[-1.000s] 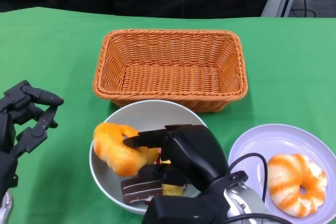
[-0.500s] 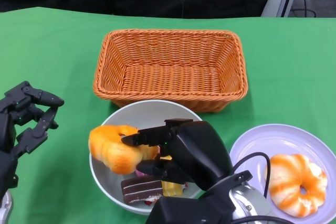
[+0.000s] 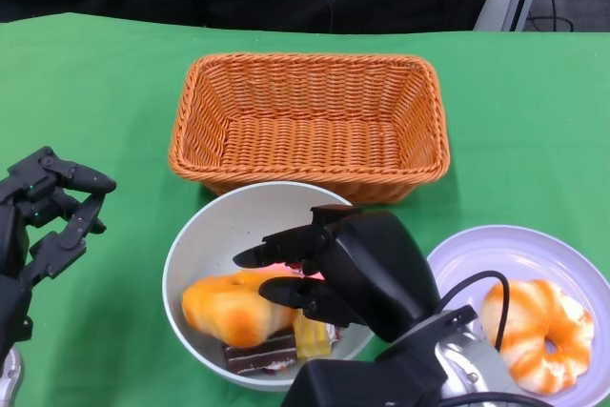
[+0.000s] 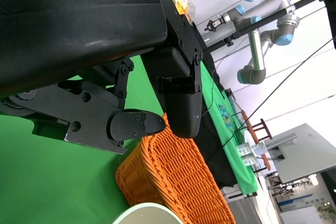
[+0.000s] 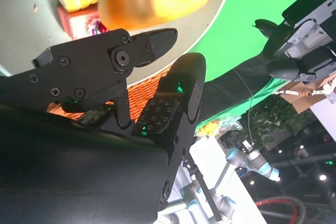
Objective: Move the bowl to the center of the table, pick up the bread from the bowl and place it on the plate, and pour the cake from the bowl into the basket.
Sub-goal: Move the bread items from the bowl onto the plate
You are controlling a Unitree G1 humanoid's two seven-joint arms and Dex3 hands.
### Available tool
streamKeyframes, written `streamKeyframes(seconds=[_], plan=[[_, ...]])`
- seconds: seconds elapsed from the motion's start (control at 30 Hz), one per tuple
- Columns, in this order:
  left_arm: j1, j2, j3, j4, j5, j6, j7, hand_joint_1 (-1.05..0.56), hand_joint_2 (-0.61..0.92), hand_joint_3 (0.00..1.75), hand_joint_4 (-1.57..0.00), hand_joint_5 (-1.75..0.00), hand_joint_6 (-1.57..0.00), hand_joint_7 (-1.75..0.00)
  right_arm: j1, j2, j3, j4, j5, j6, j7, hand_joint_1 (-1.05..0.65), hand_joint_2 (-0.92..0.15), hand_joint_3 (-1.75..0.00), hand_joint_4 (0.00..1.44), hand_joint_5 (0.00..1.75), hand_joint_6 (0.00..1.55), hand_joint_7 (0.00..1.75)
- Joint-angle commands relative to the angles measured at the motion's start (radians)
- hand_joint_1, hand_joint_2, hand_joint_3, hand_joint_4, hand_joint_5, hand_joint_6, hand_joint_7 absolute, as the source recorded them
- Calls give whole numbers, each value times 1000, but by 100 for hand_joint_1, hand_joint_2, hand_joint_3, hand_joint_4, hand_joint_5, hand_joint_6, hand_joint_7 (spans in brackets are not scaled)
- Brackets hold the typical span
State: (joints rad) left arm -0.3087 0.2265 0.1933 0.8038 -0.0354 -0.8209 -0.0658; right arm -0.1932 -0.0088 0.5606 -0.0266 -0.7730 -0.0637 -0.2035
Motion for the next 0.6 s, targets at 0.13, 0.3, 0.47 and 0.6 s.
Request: streamKeyframes(seconds=[0.13, 0.3, 0.47, 0.6], plan=[[-6, 23, 9, 1, -10, -5, -9, -8, 92, 43, -73, -151, -74, -114, 30, -52, -1, -67, -54, 84, 116, -18, -92, -5, 76, 133, 117, 9], [-1, 19, 8, -11, -16, 0, -14, -8, 92, 44, -73, -152, -74, -114, 27, -78, 28, -105, -119, 161, 248, -29, -92, -8, 80, 85, 107, 2], [0, 17, 9, -12, -18, 1, -16, -7, 92, 44, -72, -152, -74, -114, 23, -97, 58, -211, -219, 272, 453, -46, -92, -3, 69, 37, 68, 0], [0, 22, 8, -11, -3, 2, -4, -7, 92, 43, -73, -151, -74, -114, 32, -96, 89, -262, -322, 307, 509, -62, -92, -2, 57, 15, 50, 0]])
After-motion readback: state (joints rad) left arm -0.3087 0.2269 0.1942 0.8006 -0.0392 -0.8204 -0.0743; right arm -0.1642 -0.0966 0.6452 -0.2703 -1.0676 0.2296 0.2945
